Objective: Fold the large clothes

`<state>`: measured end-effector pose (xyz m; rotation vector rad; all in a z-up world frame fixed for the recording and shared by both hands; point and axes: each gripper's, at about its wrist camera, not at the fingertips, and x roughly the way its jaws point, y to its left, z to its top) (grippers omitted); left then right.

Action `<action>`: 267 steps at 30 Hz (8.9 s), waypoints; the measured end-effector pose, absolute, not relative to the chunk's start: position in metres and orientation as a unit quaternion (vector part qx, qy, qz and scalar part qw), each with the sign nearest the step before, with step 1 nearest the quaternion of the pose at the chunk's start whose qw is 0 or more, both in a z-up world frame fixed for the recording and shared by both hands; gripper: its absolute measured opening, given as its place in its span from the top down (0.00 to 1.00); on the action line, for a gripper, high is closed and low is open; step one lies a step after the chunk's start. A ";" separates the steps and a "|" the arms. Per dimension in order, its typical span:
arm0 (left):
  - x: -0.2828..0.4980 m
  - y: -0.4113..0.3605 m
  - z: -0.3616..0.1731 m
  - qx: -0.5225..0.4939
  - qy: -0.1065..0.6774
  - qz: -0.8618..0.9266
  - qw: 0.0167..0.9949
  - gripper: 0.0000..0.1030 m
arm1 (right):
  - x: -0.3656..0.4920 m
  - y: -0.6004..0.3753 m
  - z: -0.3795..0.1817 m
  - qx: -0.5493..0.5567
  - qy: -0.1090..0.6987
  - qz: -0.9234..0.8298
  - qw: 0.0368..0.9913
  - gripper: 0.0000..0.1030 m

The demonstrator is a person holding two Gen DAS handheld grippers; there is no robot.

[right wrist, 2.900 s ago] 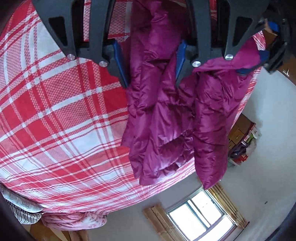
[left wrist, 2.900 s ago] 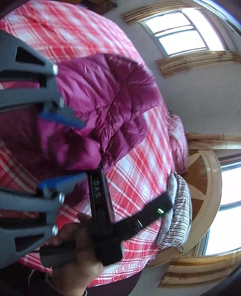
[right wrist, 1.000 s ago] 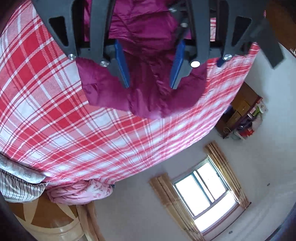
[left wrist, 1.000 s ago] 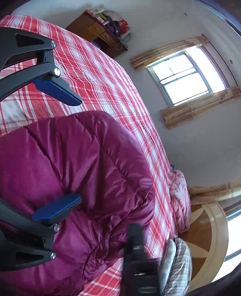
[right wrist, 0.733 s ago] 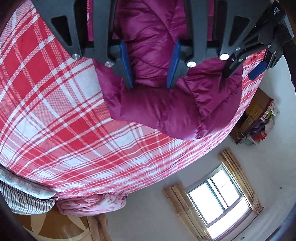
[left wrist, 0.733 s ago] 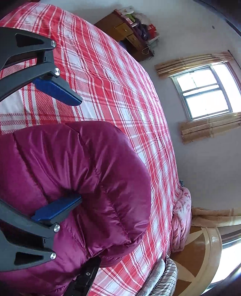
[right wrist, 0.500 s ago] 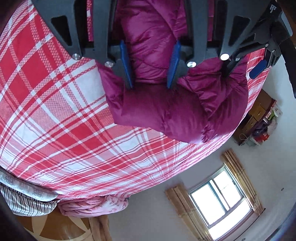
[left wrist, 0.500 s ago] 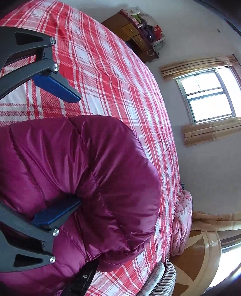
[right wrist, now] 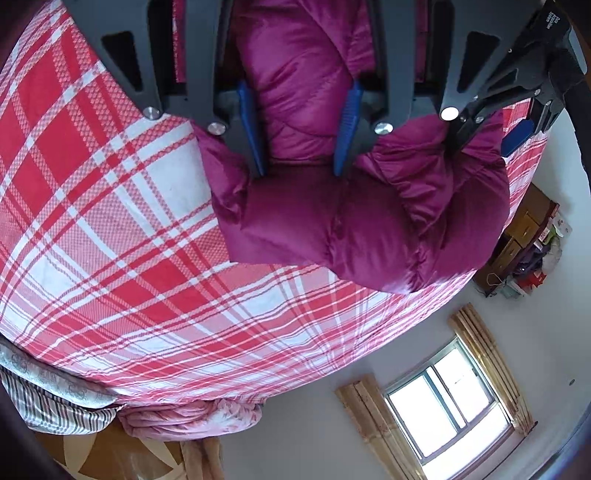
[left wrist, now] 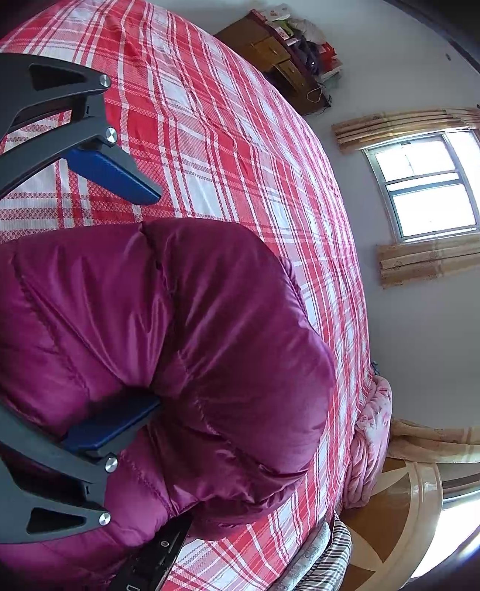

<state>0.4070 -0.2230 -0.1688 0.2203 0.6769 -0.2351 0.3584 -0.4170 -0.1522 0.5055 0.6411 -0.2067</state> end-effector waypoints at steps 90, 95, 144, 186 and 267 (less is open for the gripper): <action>0.325 -0.109 -0.111 -0.010 0.351 -0.255 0.901 0.50 | 0.324 -0.365 -0.123 0.320 0.285 0.171 0.887 0.77; 0.315 -0.067 -0.103 -0.007 0.342 -0.208 0.916 0.50 | 0.345 -0.312 -0.110 0.287 0.292 0.214 0.887 0.78; 0.303 0.133 -0.143 -0.079 0.363 -0.046 0.927 0.47 | 0.491 -0.094 -0.139 0.191 0.396 0.324 0.837 0.78; 0.208 0.133 -0.032 -0.015 0.229 0.000 0.973 0.16 | 0.351 -0.088 -0.024 0.077 0.243 0.198 0.946 0.24; 0.186 0.117 -0.012 -0.002 0.190 0.003 0.982 0.15 | 0.295 -0.083 0.011 0.060 0.162 0.204 0.963 0.13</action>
